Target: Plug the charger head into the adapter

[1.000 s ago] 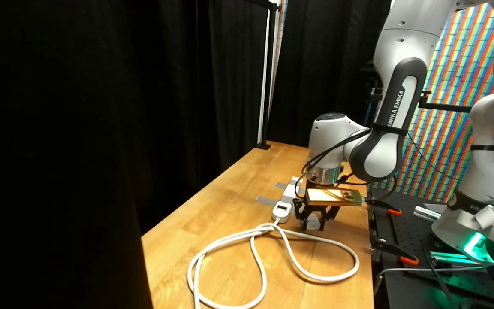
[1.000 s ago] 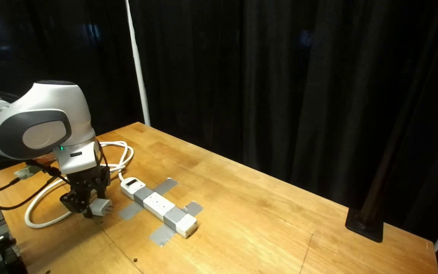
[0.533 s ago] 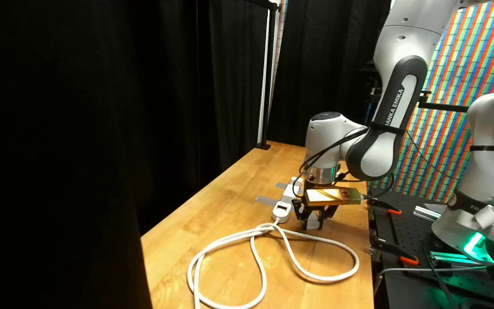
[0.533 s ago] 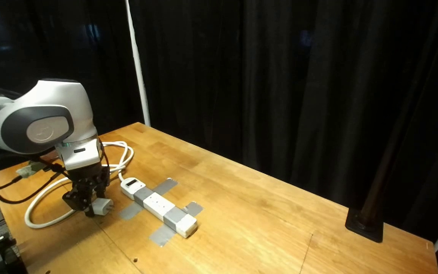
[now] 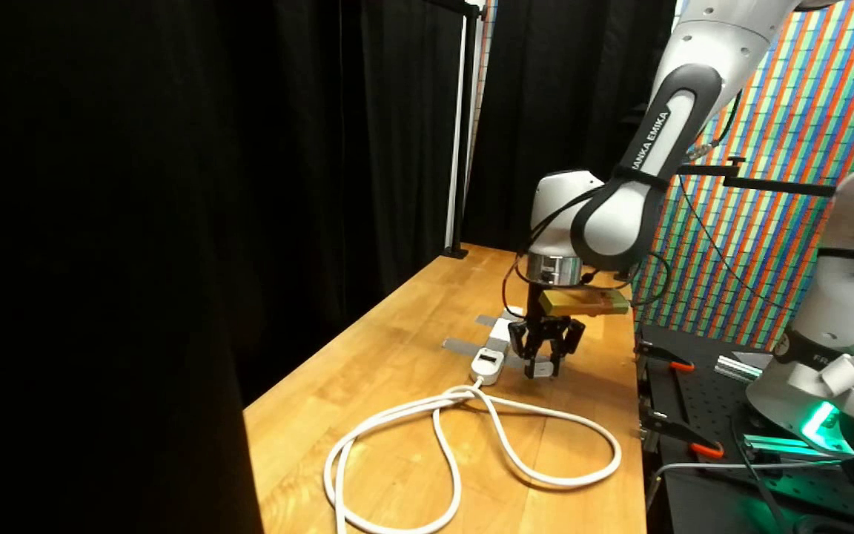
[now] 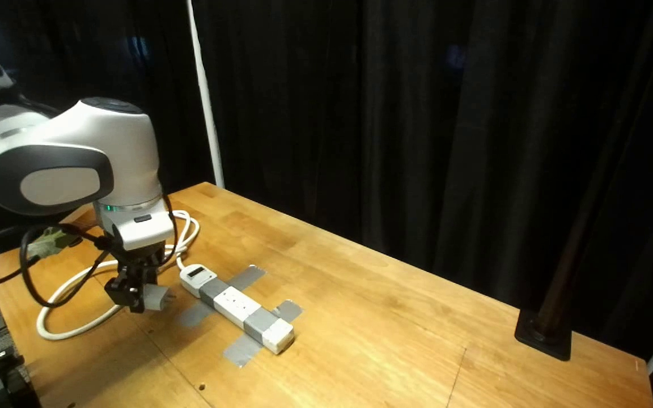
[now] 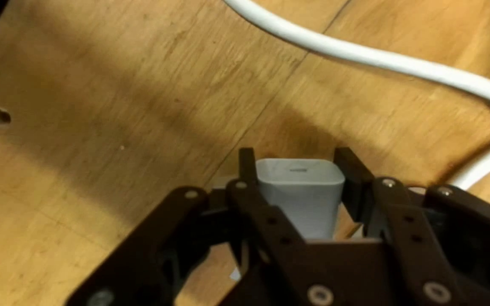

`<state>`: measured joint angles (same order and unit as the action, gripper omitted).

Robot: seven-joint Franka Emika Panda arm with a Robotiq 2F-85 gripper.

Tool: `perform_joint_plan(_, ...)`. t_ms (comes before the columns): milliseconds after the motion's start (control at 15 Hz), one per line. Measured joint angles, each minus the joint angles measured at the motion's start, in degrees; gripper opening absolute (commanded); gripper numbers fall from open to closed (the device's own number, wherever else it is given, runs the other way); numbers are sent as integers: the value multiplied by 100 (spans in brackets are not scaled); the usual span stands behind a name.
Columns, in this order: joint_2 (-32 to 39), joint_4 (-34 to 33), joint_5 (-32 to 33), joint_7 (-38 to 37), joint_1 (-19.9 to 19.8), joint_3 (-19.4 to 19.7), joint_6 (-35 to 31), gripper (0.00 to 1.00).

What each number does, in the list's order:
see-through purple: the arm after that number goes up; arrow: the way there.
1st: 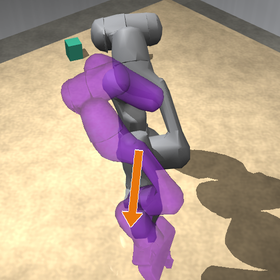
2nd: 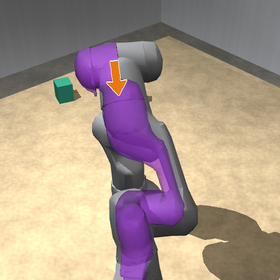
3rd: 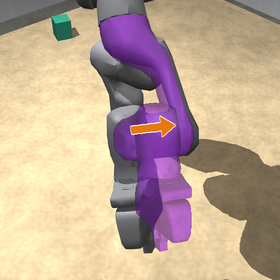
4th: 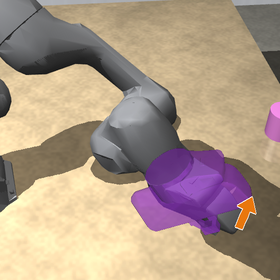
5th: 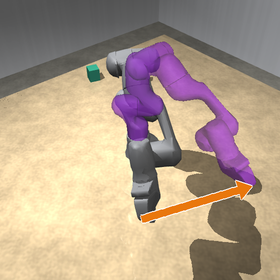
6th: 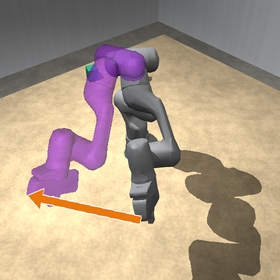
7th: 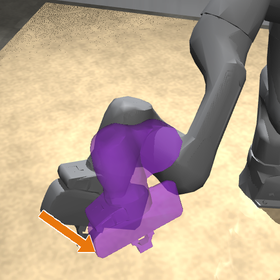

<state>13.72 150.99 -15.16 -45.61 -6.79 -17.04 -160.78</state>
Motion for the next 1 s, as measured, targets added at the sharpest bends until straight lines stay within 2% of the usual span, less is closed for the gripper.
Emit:
perform_joint_plan(200, -209, -235, -744, 1279, -1266, -936, 634, 23)
perform_joint_plan(333, -273, -484, -1172, 2104, -1800, -1072, 1255, 23)
perform_joint_plan(400, -295, -618, -1387, 2493, -1815, -852, 1616, 23)
perform_joint_plan(533, -304, -912, -1574, 3069, -1531, -36, 2407, 23)
perform_joint_plan(733, -201, -1326, -1577, 3496, -1255, 908, 3418, 23)
perform_joint_plan(1000, 168, -1939, -1580, 3843, -1081, 1564, 4633, 23)
